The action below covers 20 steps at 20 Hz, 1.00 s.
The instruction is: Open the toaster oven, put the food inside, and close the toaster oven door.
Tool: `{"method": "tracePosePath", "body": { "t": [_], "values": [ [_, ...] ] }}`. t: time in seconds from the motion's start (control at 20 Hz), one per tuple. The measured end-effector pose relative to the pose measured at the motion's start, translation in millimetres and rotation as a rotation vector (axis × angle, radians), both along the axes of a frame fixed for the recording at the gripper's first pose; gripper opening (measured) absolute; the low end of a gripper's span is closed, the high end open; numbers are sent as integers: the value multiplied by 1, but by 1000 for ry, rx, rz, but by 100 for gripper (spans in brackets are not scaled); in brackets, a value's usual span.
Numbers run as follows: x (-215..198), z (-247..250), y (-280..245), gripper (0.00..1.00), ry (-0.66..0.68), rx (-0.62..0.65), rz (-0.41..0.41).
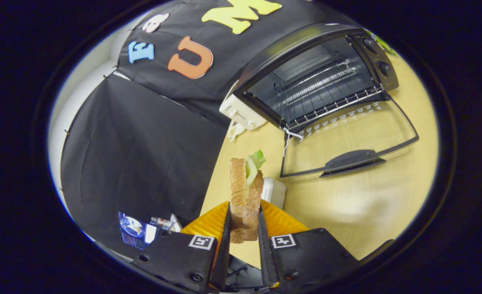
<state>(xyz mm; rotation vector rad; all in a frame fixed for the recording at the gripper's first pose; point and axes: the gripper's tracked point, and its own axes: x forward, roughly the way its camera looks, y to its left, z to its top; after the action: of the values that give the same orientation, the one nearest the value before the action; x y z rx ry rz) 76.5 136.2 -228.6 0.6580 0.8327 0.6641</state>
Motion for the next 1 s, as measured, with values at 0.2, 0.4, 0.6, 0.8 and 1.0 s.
{"method": "tracePosePath", "body": {
  "t": [0.2,0.4,0.6,0.8,1.0],
  "values": [
    [40,9,-26,37,-134,37,-185],
    [68,5,-44,37,-145,80,-307],
    [96,1,-65,37,-146,127,-441],
    [132,2,-91,37,-173,205,-601],
    [173,-1,-114,37,-130,316,-742]
  ]
}}
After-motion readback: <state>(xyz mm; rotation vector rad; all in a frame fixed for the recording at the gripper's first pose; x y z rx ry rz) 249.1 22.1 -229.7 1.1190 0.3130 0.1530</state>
